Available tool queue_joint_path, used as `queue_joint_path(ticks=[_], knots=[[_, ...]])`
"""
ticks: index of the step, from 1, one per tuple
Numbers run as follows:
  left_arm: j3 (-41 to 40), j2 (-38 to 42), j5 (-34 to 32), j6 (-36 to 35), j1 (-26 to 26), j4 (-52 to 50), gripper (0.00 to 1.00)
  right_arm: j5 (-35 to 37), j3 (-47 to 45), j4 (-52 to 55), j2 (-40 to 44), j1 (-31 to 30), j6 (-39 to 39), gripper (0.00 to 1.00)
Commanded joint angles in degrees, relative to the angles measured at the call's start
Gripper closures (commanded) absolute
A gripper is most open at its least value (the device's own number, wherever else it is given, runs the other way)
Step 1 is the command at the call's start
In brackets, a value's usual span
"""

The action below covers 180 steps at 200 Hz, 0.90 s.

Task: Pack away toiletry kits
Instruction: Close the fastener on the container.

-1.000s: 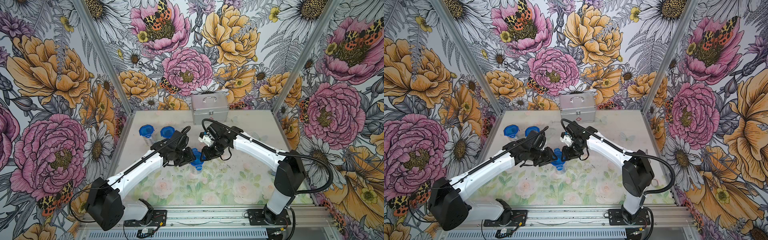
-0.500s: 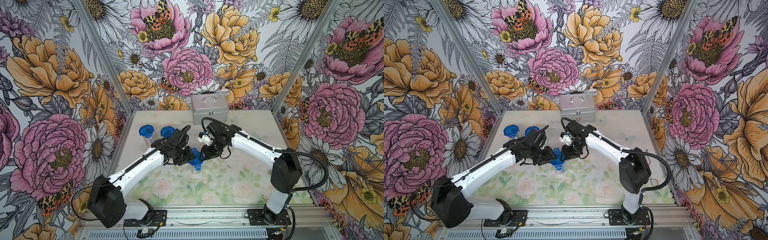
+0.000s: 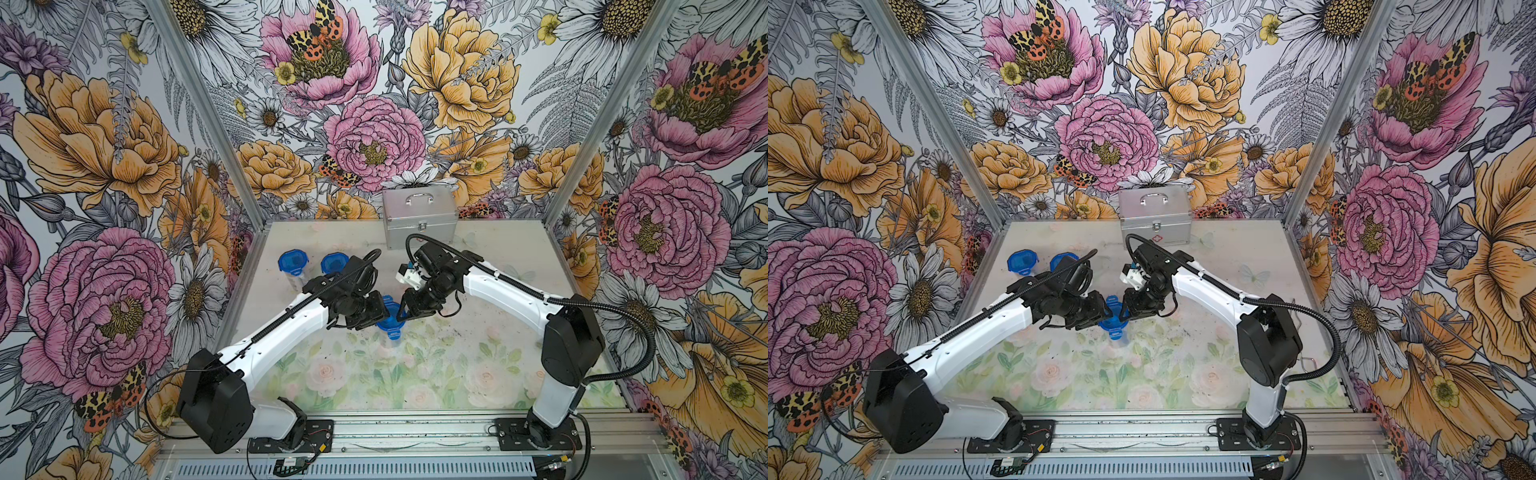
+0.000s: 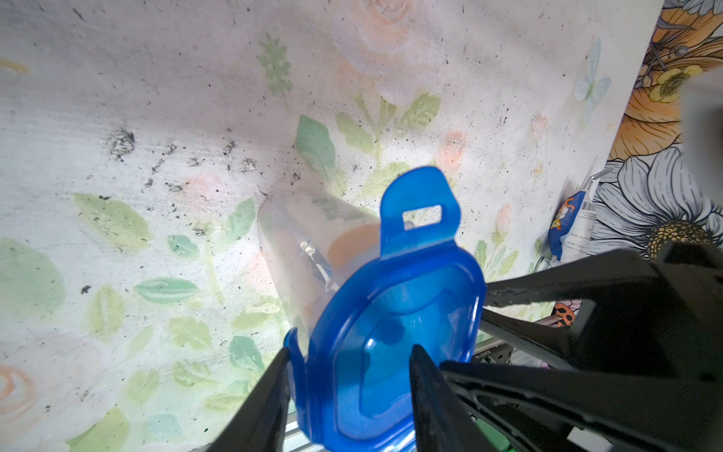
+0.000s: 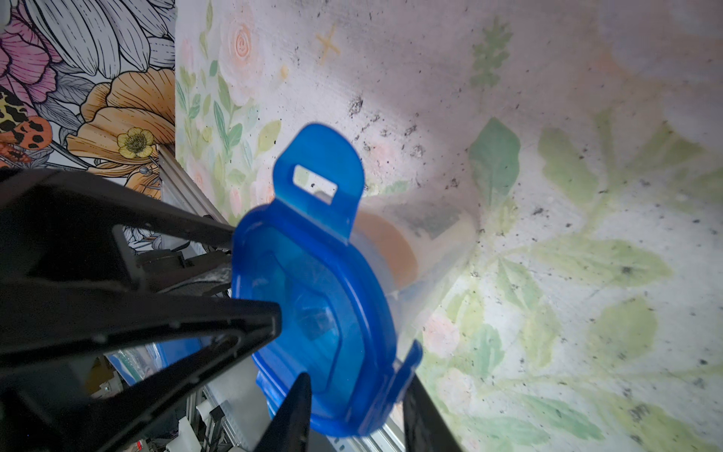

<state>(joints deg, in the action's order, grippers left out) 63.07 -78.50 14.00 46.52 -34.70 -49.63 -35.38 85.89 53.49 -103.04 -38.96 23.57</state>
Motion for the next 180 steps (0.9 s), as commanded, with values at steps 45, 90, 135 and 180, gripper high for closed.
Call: queue_joint_path(ticks=[45, 90, 135, 180], knots=[[-4.9, -4.2, 4.8, 0.7, -1.5, 6.2, 0.53, -7.1, -3.2, -13.7, -3.4, -2.7, -0.1, 0.63], [-7.8, -3.0, 6.6, 3.1, -1.5, 10.4, 0.54, -7.7, -2.8, -14.7, -3.2, -2.5, -0.5, 0.60], [-9.9, 0.2, 8.3, 4.7, -0.1, 12.2, 0.59, -6.4, -2.8, -14.7, -2.8, -1.8, -0.7, 0.59], [-10.4, -0.4, 9.0, 4.3, 0.2, 12.5, 0.61, -4.5, -2.7, -14.6, -3.5, -2.0, -0.8, 0.59]])
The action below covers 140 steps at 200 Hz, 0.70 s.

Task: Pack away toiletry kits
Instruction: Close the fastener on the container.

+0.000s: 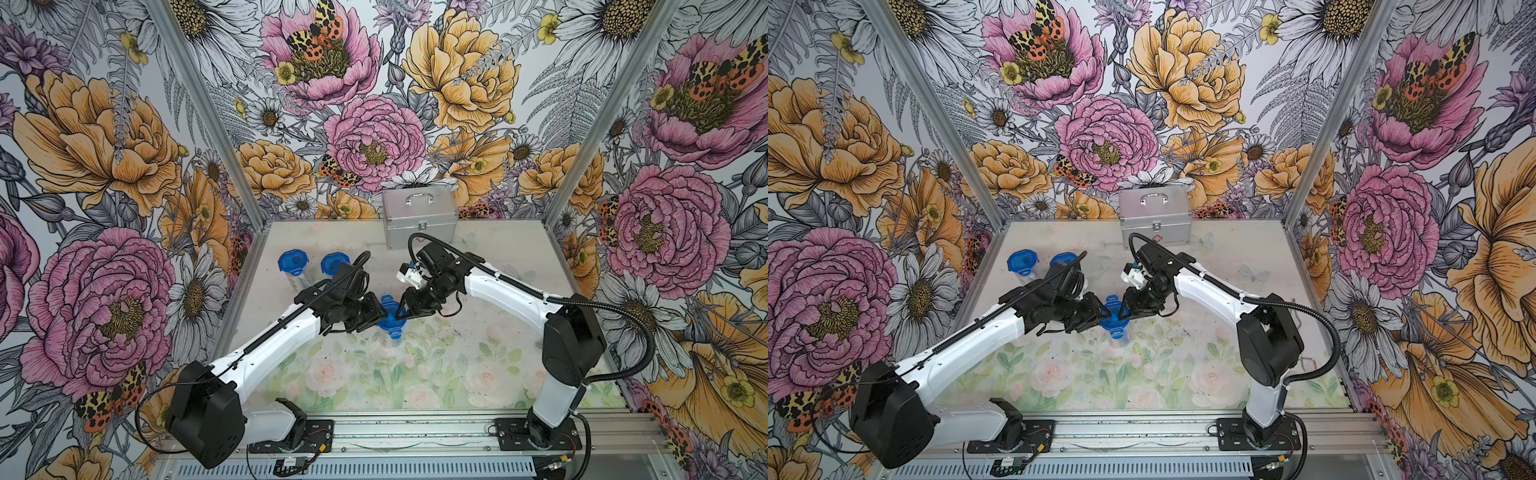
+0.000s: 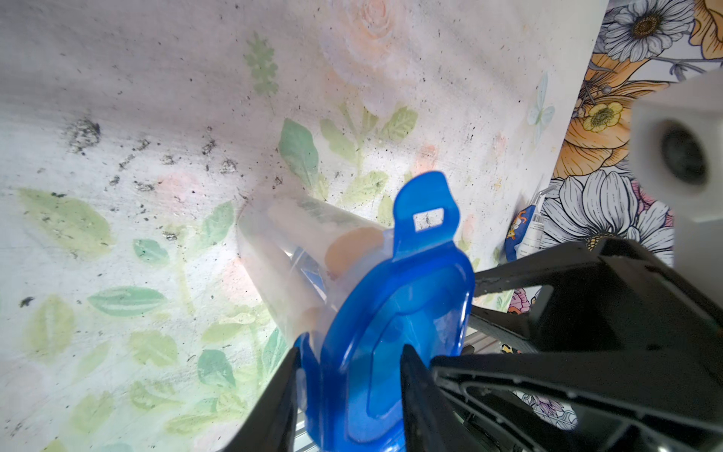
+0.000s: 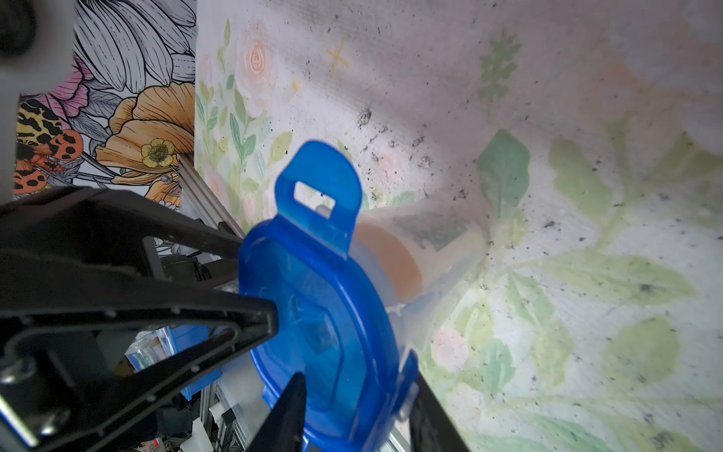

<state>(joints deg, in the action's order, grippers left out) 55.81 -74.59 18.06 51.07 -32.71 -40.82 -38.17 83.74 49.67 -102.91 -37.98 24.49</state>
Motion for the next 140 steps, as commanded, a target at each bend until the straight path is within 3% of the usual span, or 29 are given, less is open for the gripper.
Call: queue_joint_path(ticks=[1, 79, 140], knots=[[-3.1, -4.3, 4.9, -0.3, -1.7, 3.7, 0.61, -1.6, -0.6, -10.8, -3.6, -3.0, -1.7, 0.59], [-4.5, 3.1, 0.8, 0.0, 0.4, -2.4, 0.48, 2.2, 0.0, -9.9, 0.1, -1.9, -2.9, 0.41], [-1.8, 6.3, 1.2, -1.9, 2.7, -5.3, 0.40, 4.7, -0.5, -7.6, 4.0, 0.1, -3.1, 0.26]])
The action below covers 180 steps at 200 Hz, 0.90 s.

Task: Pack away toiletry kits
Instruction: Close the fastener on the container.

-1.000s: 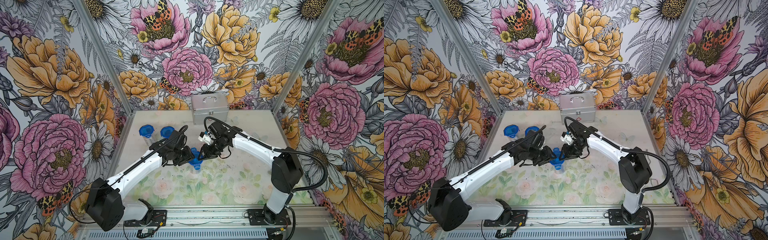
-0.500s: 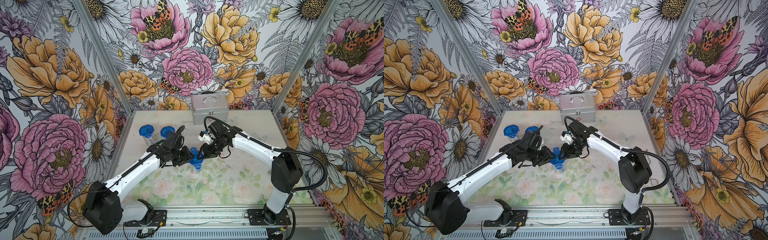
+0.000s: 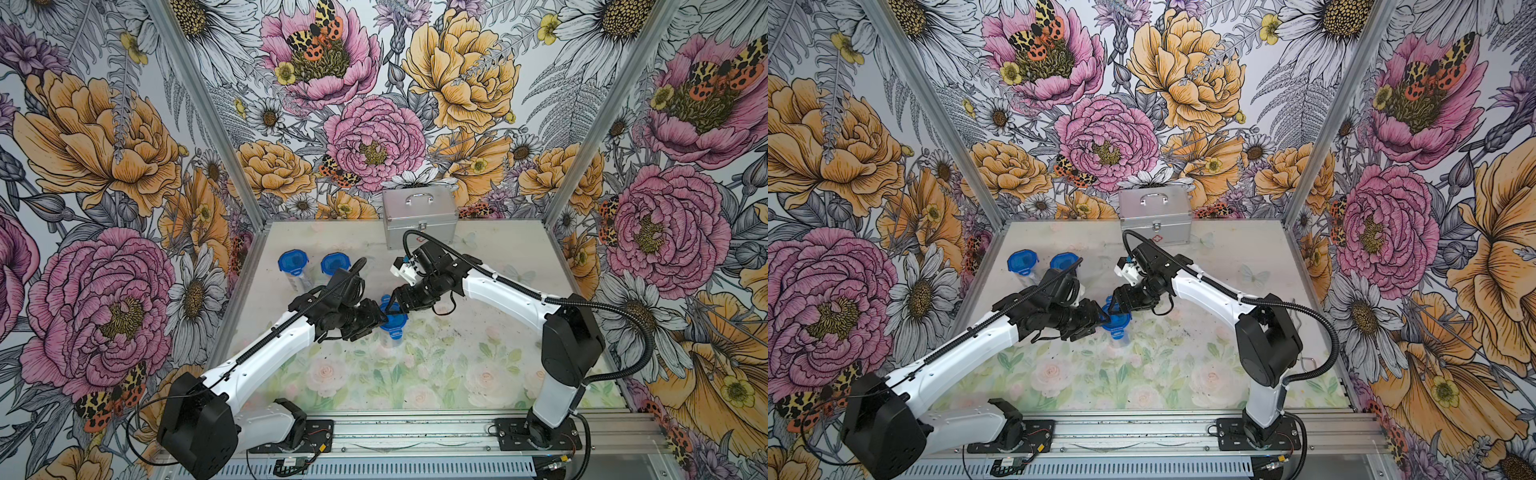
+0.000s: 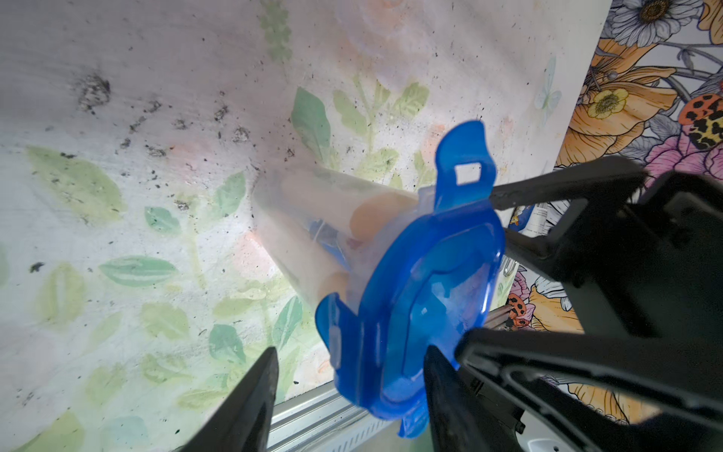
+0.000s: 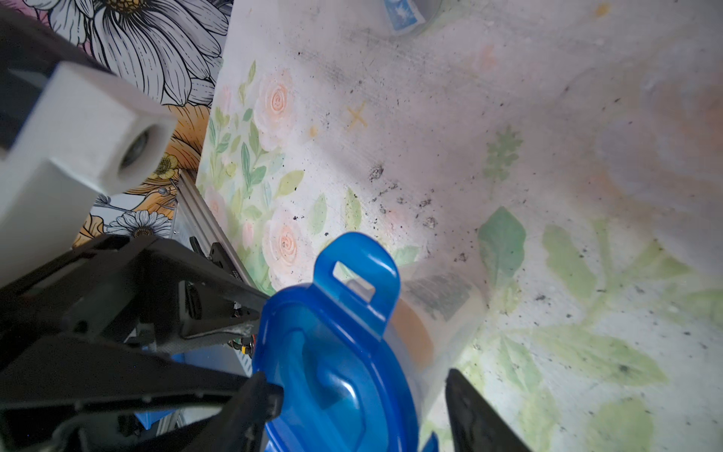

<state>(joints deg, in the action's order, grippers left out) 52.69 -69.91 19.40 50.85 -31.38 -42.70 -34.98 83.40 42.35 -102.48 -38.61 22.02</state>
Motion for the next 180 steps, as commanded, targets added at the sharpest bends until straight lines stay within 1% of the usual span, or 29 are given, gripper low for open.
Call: queue_joint_path(ticks=[1, 29, 47, 59, 73, 85, 95, 104, 113, 139, 180], knots=[[1.5, 1.6, -0.2, -1.7, 1.5, -3.6, 0.40, 1.6, -0.2, -0.2, 3.7, 0.8, -0.7, 0.26], [6.7, 1.2, -1.8, -5.9, 3.5, -8.8, 0.40, 3.1, 0.1, 3.8, 6.8, 1.1, -2.7, 0.24], [10.7, -0.9, -2.4, -9.1, 4.9, -10.6, 0.41, 4.3, -1.8, 5.6, 9.6, 0.3, -2.7, 0.22], [13.1, -3.0, -2.8, -11.0, 5.8, -11.3, 0.44, 5.5, -3.3, 6.9, 11.2, -1.1, -2.4, 0.22], [15.9, -5.6, -4.3, -13.7, 6.7, -12.4, 0.53, 6.7, -5.0, 7.7, 12.2, -3.1, -1.3, 0.23], [18.1, -7.5, -5.7, -15.7, 7.3, -13.4, 0.60, 7.8, -6.0, 7.8, 12.5, -4.7, -0.2, 0.26], [19.5, -9.2, -6.6, -17.3, 7.5, -13.9, 0.69, 8.7, -6.3, 7.8, 12.3, -5.6, 0.6, 0.28], [20.7, -11.1, -6.6, -18.7, 7.5, -14.2, 0.76, 9.5, -6.4, 7.8, 11.8, -6.1, 1.6, 0.29], [21.6, -12.8, -6.4, -19.7, 7.2, -14.3, 0.81, 10.4, -6.4, 7.8, 11.3, -6.2, 2.6, 0.30], [22.4, -15.2, -6.8, -20.6, 5.9, -14.3, 0.82, 12.8, -6.9, 7.7, 10.0, -6.3, 4.9, 0.30], [21.1, -15.2, -7.0, -20.8, 4.9, -14.3, 0.83, 14.2, -7.0, 7.7, 7.8, -6.2, 6.4, 0.30]])
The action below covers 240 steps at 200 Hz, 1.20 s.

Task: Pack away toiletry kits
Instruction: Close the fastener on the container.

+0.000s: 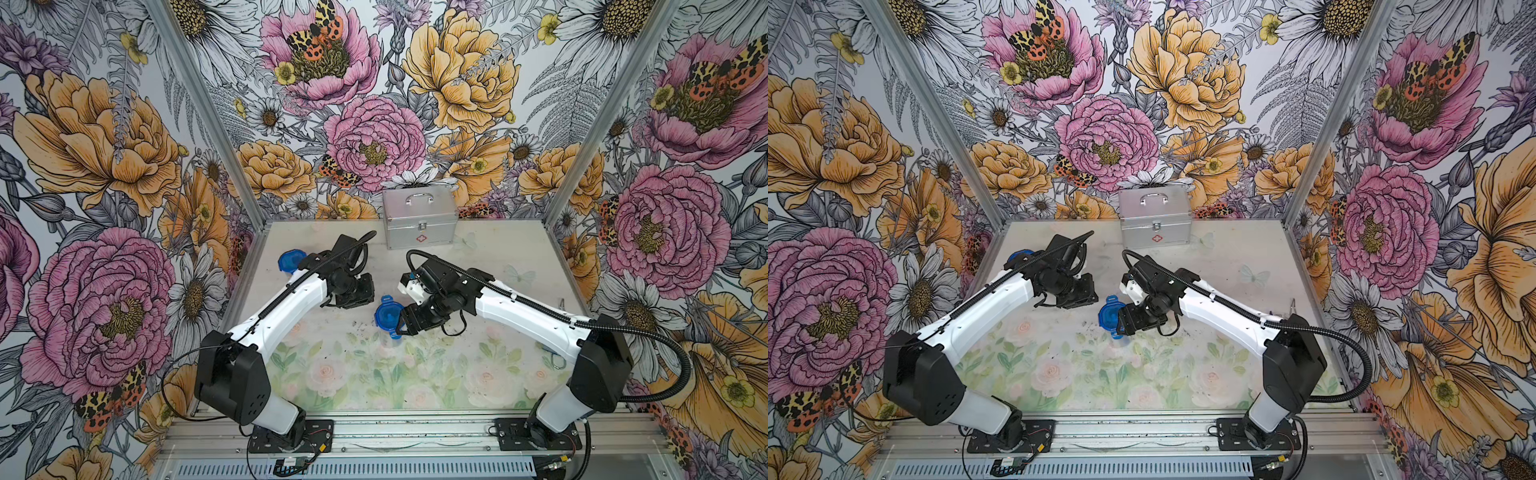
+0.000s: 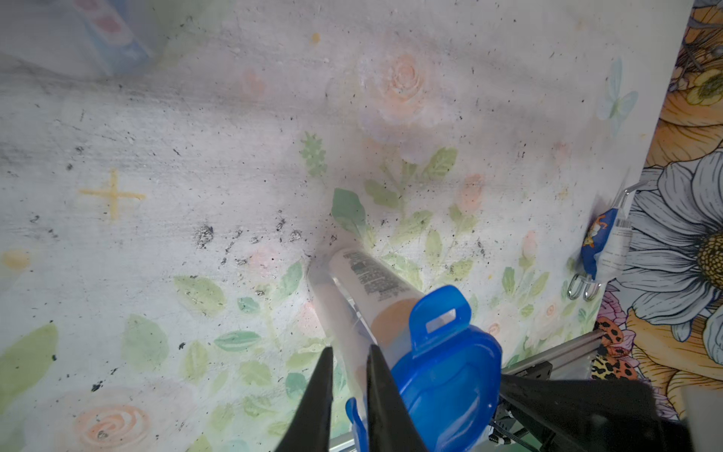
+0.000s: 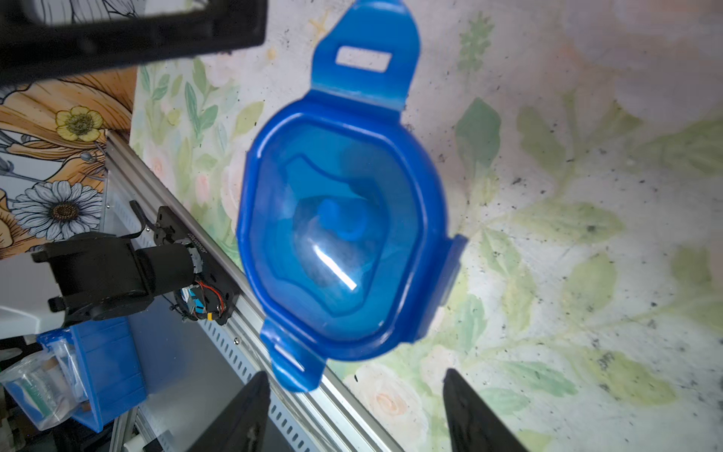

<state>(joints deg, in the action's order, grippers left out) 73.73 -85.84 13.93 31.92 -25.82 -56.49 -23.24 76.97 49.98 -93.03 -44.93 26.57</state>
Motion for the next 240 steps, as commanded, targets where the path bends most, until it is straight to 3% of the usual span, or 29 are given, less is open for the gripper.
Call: queue_joint_path(ticks=[1, 128, 165, 185, 240], knots=[[0.0, 0.7, -1.5, -1.9, -0.6, -0.5, 0.83, 2.5, -0.6, 0.0, -1.7, 0.1, 1.9, 0.30], [-4.4, 3.2, -1.1, 2.5, -7.6, -0.5, 0.83, 2.2, -3.0, 0.4, -1.1, 6.0, 0.4, 0.31], [-3.1, 9.4, 1.3, 3.8, -4.7, -4.0, 0.87, 2.1, -3.1, 0.4, -0.5, 7.4, 0.1, 0.32], [2.4, 8.9, -0.7, 0.4, -3.8, -8.6, 0.79, 1.8, -3.0, 0.3, -0.3, 7.7, 0.3, 0.31], [12.1, 0.5, -3.0, -4.2, -5.2, -8.7, 0.57, 1.8, -4.0, 0.3, 1.2, 8.5, 0.7, 0.31]])
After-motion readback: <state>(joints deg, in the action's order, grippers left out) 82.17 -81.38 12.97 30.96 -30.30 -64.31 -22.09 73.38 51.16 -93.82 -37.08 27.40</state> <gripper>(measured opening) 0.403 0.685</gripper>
